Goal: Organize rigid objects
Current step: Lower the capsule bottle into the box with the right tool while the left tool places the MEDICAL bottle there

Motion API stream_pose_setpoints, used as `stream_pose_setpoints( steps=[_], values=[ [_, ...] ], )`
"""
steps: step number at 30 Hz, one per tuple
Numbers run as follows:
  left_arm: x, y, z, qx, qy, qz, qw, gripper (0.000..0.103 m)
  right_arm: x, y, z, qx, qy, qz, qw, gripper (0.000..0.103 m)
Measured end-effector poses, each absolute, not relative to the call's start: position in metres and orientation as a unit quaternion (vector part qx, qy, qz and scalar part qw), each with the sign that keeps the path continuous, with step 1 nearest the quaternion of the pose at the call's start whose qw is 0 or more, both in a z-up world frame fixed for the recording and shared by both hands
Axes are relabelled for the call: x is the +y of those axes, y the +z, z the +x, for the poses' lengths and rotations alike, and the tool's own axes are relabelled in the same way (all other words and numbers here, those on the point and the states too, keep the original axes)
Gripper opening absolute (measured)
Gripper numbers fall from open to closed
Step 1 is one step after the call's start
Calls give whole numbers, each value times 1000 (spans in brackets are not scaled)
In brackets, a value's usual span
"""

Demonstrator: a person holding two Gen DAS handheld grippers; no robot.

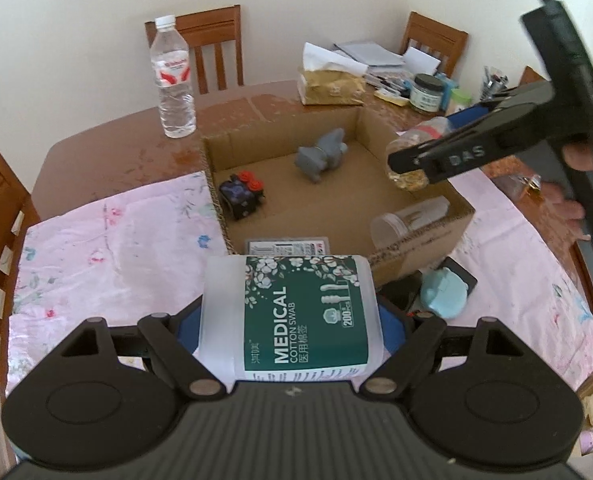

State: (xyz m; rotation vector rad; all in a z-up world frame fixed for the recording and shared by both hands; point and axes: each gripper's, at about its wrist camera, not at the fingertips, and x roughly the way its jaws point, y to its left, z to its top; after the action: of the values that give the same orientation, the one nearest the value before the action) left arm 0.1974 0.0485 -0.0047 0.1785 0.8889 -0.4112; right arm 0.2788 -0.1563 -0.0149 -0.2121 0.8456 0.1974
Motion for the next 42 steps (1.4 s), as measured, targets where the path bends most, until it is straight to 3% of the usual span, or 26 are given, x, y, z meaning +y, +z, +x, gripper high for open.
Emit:
stream_pose_setpoints(
  steps=[2,19,33,42],
  values=[
    [49,-4,200,425,-193,85,880,83,-157,-17,284,399,88,-99,907,103],
    [21,-9,258,422,-214,101,875,83,-184,-9,227,417,35,-17,908,103],
    [-25,-57,331,479,-222,126,840,83,-212,-9,197,429,-28,12,903,103],
    [-17,-33,327,437,-205,104,870,93,-217,-16,198,442,-38,15,896,103]
  ],
)
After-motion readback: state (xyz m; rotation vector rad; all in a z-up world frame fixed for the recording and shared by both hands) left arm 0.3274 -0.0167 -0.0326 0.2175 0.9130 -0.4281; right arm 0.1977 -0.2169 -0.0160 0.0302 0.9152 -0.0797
